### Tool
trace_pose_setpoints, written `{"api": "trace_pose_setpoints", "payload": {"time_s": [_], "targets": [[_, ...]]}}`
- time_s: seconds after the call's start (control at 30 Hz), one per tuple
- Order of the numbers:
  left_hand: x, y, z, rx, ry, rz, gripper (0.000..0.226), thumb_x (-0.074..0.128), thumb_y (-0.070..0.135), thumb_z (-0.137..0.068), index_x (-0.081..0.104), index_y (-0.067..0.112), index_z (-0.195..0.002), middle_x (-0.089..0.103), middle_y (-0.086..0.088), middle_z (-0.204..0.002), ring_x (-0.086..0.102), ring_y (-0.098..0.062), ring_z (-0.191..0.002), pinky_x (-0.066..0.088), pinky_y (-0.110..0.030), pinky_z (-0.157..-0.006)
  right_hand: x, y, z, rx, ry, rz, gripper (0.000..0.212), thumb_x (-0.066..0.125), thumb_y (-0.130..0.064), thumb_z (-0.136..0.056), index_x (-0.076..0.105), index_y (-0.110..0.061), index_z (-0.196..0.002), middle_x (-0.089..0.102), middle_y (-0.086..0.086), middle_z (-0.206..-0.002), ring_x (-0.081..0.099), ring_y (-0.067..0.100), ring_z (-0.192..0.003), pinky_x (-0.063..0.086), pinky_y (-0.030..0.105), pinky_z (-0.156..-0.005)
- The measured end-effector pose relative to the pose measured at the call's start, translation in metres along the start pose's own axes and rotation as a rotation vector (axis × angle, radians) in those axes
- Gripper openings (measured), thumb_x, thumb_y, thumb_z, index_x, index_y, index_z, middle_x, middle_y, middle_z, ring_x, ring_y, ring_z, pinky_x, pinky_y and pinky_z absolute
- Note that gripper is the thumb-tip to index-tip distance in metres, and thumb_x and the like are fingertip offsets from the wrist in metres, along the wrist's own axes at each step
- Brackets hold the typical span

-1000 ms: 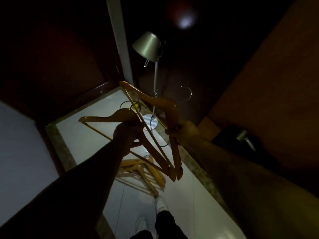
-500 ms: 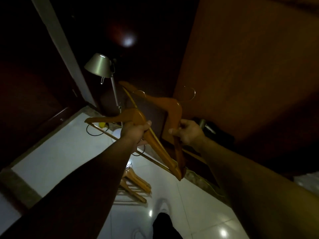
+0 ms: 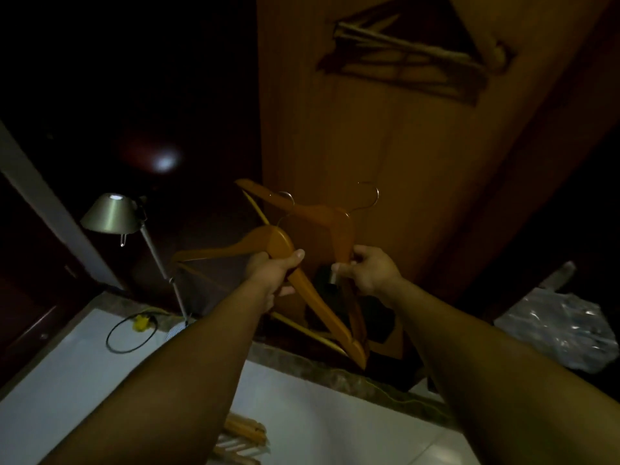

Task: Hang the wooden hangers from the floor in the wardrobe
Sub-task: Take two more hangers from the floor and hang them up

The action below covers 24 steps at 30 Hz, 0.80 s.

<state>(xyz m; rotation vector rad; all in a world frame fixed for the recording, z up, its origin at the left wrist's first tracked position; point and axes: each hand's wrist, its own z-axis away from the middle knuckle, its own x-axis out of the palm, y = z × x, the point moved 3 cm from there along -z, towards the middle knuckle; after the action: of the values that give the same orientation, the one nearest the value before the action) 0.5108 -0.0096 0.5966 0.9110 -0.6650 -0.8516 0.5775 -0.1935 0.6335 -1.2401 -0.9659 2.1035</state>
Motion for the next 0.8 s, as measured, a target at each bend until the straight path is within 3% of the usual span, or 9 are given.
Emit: {"api": "trace_pose_setpoints", "payload": {"time_s": [0.1,0.2,0.3,0.43,0.63,0.8], "targets": [[0.033,0.025,0.001,0.042,-0.022,0.005,0.034,0.081,0.025,-0.081,0.060,0.012,-0.104,0.068,-0.007,-0.111,0.068,-0.025,-0.096,0.060,-0.043,-0.076,-0.042,-0.003,0.002,-0.007,0.042,-0.014,0.026,0.069,-0.032,-0.091,0.064,-0.021,-0.114,0.069,-0.003,-0.099,0.068,0.016,-0.087,0.056,0.038,-0.076],[0.070,0.050,0.005,0.089,-0.040,0.007,0.029,0.080,0.024,-0.081,0.060,0.013,-0.100,0.069,-0.005,-0.102,0.069,-0.023,-0.092,0.060,-0.044,-0.081,-0.086,-0.003,0.001,-0.044,0.100,-0.020,0.034,0.069,-0.033,-0.091,0.063,-0.020,-0.122,0.069,-0.003,-0.105,0.067,0.016,-0.092,0.056,0.038,-0.081],[0.107,0.073,0.010,0.141,-0.033,-0.035,0.034,0.081,0.028,-0.080,0.061,0.013,-0.102,0.070,-0.006,-0.104,0.069,-0.024,-0.093,0.060,-0.047,-0.084,-0.130,-0.008,-0.001,-0.077,0.151,-0.014,0.044,0.069,-0.033,-0.091,0.059,-0.017,-0.131,0.067,-0.001,-0.114,0.063,0.014,-0.095,0.049,0.028,-0.072],[0.158,0.107,0.020,0.256,0.005,-0.124,0.036,0.082,0.036,-0.078,0.063,0.012,-0.098,0.069,-0.006,-0.104,0.067,-0.027,-0.093,0.059,-0.046,-0.084,-0.192,-0.022,-0.002,-0.121,0.224,0.086,0.045,0.068,-0.038,-0.091,0.058,-0.019,-0.130,0.066,-0.001,-0.120,0.061,0.019,-0.108,0.049,0.036,-0.091],[0.224,0.155,0.034,0.426,-0.021,-0.208,0.030,0.078,0.041,-0.080,0.062,0.018,-0.090,0.067,-0.001,-0.097,0.063,-0.025,-0.096,0.049,-0.033,-0.072,-0.266,-0.043,-0.007,-0.163,0.337,0.152,0.056,0.069,-0.041,-0.089,0.053,-0.021,-0.139,0.063,0.001,-0.131,0.059,0.021,-0.118,0.048,0.039,-0.100],[0.256,0.190,0.040,0.534,0.035,-0.289,0.032,0.077,0.044,-0.080,0.061,0.017,-0.085,0.068,-0.002,-0.092,0.062,-0.017,-0.082,0.045,-0.030,-0.064,-0.307,-0.071,-0.011,-0.222,0.400,0.178,0.065,0.070,-0.042,-0.088,0.047,-0.020,-0.145,0.059,0.002,-0.138,0.057,0.021,-0.124,0.047,0.038,-0.103]]}}
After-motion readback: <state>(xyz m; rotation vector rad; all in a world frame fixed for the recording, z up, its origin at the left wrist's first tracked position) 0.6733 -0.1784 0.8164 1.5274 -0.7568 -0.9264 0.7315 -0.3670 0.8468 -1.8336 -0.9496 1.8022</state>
